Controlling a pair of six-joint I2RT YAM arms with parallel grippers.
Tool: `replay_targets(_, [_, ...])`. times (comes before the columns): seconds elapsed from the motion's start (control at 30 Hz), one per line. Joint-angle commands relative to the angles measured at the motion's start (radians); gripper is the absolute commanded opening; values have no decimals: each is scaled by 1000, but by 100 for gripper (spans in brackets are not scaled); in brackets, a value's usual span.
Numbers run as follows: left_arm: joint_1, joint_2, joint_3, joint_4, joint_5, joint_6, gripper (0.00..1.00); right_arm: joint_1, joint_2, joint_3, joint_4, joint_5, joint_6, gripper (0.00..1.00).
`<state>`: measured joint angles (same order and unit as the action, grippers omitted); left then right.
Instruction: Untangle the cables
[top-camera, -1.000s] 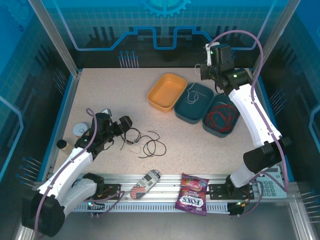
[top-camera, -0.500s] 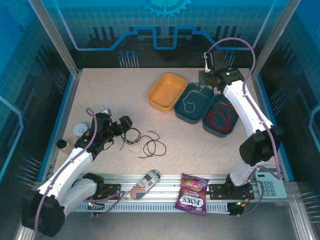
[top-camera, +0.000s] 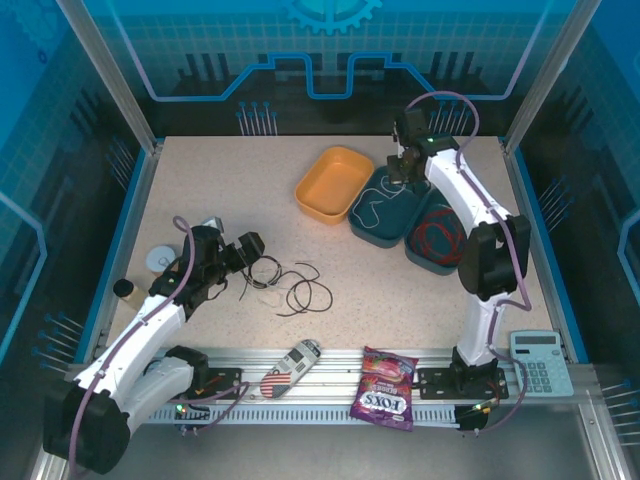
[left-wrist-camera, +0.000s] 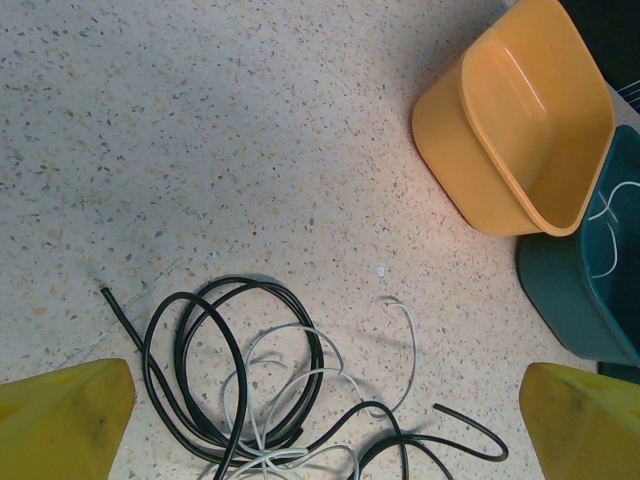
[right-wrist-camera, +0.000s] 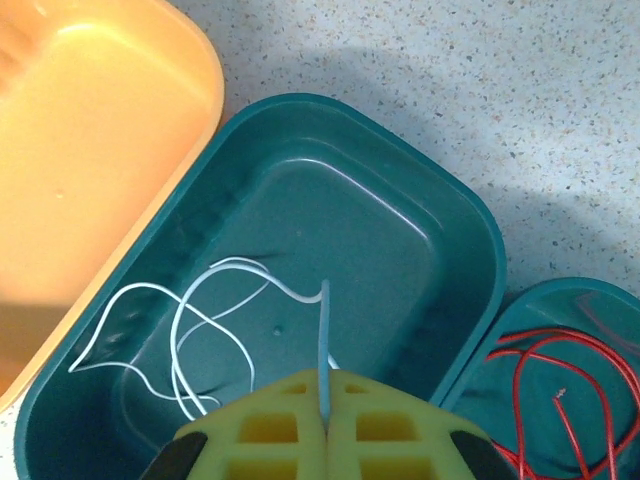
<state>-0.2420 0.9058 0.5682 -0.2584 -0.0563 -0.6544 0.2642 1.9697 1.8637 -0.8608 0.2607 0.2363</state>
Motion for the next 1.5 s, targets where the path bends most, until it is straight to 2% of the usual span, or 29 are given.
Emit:
replay_targets(0.0, [7,-8,12,-29,-4,27,99,-21,43,44,-30,5,9,6])
replay_targets(0.17, [8,-7,10,-30,-5,32,99,-35,88,61,-43,15,14,12])
replay_targets(0.37, [7,-7,10,-36,-8,39,99,-45,70,54,-51,23,18,36])
replay_targets(0.67, [7,2,-1,-19,-12,23,99,1,-107,-45,-27,13,12,43])
replay_targets(0.8, [7,17,-2,-16,-22,3,99,89,-212,-133,-8,12,21,47])
replay_targets(0.93, [10,37,-5,-28,-59,-45,99,226,-297,-219,15,23,54,50])
replay_targets(1.03, [18,59,-10,-27,-64,-83,99,338,-327,-268,50,-15,106,50])
replay_targets(1.2, [42,89,-26,-10,-36,-125,99,532,-300,-293,91,-22,189,49])
replay_targets(1.33, [102,96,-57,7,15,-163,99,674,-243,-289,144,-25,204,49])
replay_targets(1.47, [159,76,-81,5,39,-174,99,746,-170,-251,156,-80,232,48])
